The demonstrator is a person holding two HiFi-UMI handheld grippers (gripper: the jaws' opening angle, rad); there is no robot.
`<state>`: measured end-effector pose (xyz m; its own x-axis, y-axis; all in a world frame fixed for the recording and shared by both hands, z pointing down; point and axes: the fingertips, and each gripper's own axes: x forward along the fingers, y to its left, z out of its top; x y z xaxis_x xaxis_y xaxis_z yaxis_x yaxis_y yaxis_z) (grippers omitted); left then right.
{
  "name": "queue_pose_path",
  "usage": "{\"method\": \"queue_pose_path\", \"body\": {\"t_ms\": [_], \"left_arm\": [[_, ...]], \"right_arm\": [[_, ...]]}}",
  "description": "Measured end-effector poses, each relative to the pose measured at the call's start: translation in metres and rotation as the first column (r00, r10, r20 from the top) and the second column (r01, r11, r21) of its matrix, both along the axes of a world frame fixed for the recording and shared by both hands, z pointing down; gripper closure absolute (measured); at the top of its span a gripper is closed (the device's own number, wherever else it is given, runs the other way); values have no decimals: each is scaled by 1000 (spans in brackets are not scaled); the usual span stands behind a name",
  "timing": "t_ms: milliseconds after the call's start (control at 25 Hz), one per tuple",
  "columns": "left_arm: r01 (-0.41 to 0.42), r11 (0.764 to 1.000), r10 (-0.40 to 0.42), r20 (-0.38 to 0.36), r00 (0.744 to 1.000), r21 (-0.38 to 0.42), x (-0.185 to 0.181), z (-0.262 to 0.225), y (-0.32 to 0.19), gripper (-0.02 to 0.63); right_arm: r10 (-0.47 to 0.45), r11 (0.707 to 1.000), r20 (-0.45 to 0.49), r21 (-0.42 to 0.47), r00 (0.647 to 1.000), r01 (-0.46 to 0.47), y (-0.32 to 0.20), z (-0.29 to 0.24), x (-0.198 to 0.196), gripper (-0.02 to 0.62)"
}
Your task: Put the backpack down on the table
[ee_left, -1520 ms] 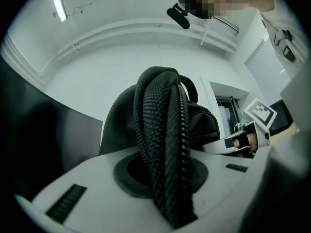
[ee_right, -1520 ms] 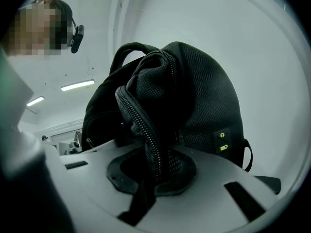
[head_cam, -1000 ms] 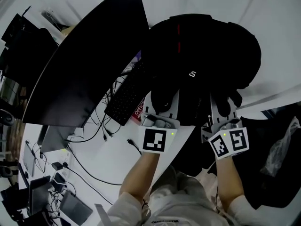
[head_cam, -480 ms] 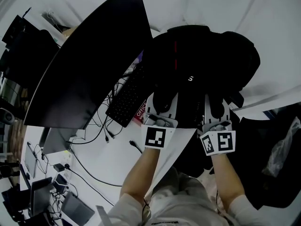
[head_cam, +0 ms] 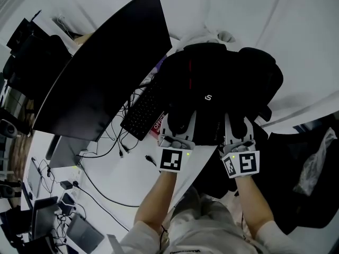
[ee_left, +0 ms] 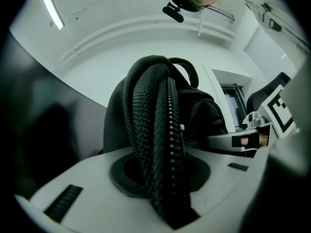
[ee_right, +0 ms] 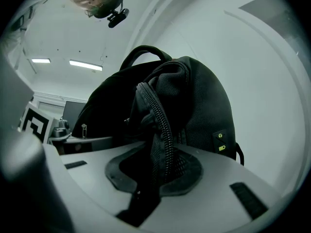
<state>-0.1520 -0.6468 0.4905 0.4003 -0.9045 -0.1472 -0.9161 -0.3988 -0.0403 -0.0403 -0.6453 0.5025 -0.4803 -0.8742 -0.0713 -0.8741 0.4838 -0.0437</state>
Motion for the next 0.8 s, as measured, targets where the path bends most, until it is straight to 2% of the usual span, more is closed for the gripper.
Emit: {"method": "queue_pose_path", "body": {"t_ms": [440, 800], "left_arm": [[49, 999, -47, 95, 994, -21, -7, 5, 46, 454], [92, 995, -84, 159, 984, -46, -6, 12, 82, 443]], "right_arm": [[-78, 997, -28, -29, 997, 77, 46, 6, 4, 522], [-128, 991, -59, -40, 990, 126, 82, 9, 12, 490]]}}
